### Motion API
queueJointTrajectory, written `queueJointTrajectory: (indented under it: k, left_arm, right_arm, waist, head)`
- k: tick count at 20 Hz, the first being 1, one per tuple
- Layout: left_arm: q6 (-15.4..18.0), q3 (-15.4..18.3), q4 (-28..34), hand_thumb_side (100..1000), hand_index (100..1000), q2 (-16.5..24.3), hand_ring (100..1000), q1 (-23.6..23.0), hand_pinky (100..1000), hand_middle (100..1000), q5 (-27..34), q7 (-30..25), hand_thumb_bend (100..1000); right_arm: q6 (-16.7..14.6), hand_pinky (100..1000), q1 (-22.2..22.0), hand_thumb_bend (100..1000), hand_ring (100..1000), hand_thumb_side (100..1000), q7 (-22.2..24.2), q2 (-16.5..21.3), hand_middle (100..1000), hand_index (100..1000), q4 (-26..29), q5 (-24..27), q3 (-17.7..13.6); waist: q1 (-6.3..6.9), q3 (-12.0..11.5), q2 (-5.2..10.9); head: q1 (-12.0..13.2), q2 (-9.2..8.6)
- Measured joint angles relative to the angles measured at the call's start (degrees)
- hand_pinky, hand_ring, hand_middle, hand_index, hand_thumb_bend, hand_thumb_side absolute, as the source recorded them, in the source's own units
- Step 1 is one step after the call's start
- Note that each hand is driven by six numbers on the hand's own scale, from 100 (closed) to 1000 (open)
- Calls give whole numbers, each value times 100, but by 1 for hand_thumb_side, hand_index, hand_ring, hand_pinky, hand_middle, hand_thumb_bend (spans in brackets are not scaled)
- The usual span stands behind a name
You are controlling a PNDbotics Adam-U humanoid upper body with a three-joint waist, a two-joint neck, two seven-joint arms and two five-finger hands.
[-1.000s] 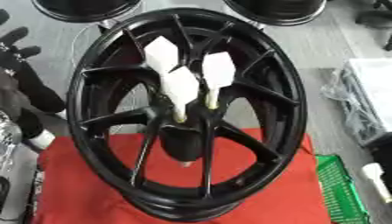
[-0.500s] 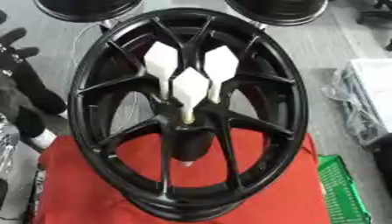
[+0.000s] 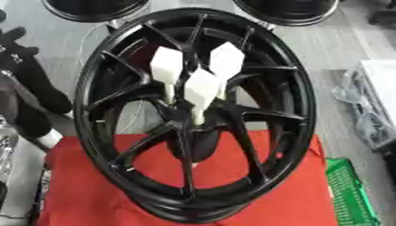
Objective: Pull the pin out of the wheel hub.
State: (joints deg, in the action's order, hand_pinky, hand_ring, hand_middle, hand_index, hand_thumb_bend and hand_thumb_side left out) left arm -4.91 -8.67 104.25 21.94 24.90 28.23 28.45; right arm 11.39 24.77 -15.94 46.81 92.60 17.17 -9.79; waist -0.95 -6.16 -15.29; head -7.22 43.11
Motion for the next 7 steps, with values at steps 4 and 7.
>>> queueJointTrajectory:
  k: [4, 7]
  left_arm:
    - [0, 3, 25, 768, 719, -29, 756, 22, 624, 817, -53, -2, 193]
    - [1, 4, 37, 768, 720, -33, 757, 28, 623, 819, -98, -2, 191]
  right_arm:
    - [126, 785, 476, 100, 671, 633, -81, -599, 706, 762, 58, 378, 137]
    - [109, 791, 626, 100, 681, 640, -147, -1036, 718, 774, 90, 496, 178]
  waist:
    - [36, 10, -1]
    - [72, 6, -25]
  head:
    - [5, -49]
    - [6, -77]
